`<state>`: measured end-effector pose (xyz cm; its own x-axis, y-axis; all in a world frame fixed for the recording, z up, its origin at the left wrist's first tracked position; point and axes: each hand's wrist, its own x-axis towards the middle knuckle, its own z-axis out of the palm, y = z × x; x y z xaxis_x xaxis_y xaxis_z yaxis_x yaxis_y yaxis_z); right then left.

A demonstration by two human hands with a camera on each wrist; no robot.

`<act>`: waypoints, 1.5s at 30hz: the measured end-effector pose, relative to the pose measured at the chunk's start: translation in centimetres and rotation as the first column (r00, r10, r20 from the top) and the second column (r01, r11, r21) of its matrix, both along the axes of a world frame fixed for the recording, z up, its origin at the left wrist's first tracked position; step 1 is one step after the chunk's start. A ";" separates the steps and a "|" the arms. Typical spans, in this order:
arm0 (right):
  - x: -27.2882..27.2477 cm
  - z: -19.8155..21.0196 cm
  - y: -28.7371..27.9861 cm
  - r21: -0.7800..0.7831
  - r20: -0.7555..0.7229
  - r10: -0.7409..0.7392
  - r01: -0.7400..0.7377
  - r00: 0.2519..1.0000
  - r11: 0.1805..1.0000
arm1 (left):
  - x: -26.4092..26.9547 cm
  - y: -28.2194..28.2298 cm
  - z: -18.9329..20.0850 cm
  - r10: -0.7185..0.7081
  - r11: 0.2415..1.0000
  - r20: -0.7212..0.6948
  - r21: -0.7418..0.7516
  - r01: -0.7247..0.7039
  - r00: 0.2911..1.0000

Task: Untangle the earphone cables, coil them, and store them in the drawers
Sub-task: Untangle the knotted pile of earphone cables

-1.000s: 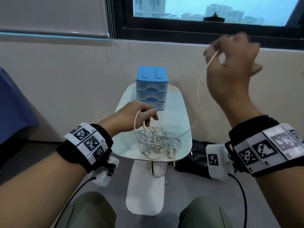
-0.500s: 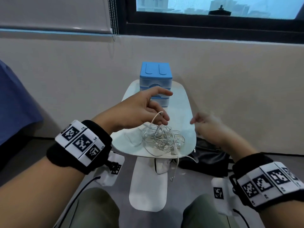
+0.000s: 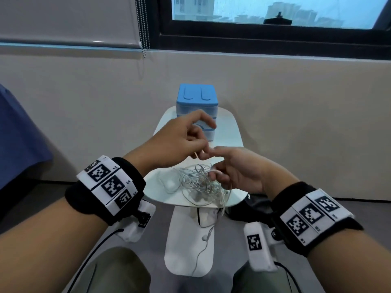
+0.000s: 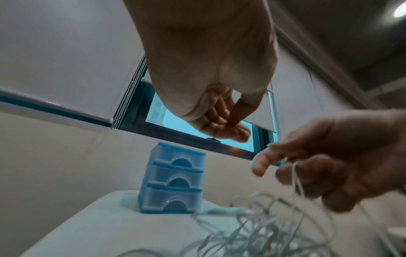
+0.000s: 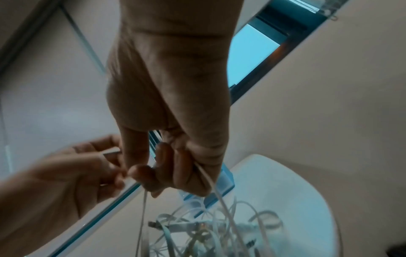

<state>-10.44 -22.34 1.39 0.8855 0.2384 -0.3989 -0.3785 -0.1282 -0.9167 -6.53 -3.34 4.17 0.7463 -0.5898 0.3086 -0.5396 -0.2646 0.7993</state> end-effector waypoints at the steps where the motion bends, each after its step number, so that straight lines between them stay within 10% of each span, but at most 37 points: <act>1: 0.0 0.0 -0.2 -0.066 0.045 -0.013 0.016 0.999 0.998 | 0.5 0.3 -0.3 0.051 0.999 0.042 -0.002 -0.051 0.998; 8: 0.2 1.2 -0.9 -0.640 0.341 0.139 0.122 0.930 0.759 | 2.3 -0.8 -4.6 -0.269 0.783 0.109 0.603 0.152 0.957; 12: 0.0 2.0 -1.7 -0.833 0.310 0.264 0.127 0.913 0.538 | 2.9 -2.1 -5.7 -0.276 0.708 0.114 0.696 0.122 0.954; 16: 0.1 2.2 -2.8 -0.871 0.286 0.247 0.144 0.926 0.469 | 3.2 -1.9 -6.2 -0.112 0.787 0.160 0.617 -0.011 0.981; 22: 0.6 2.2 -3.2 -0.761 0.366 0.153 0.200 0.918 0.618 | 2.8 -0.9 -6.3 0.239 0.913 -0.115 0.364 -0.183 0.964; 28: 1.8 0.0 -1.1 -0.492 0.353 0.078 0.114 0.932 0.863 | 2.2 -0.4 -7.8 0.207 0.947 -0.559 -0.090 -0.307 0.803; 37: 4.0 -3.1 0.6 -0.188 0.419 -0.123 0.219 0.900 0.957 | 2.2 -0.7 -10.3 0.087 0.739 -0.745 -0.397 -0.544 0.662; 45: 4.4 -7.3 -0.2 -0.110 0.265 -0.083 0.116 0.961 0.987 | 1.9 -0.5 -11.4 0.054 0.807 -0.693 -0.394 -0.440 0.719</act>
<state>-6.00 -22.59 -5.93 0.9789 0.1071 -0.1741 -0.1475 -0.2198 -0.9643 -4.66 -3.84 -7.26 0.9623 -0.2538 -0.0980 0.1580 0.2279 0.9608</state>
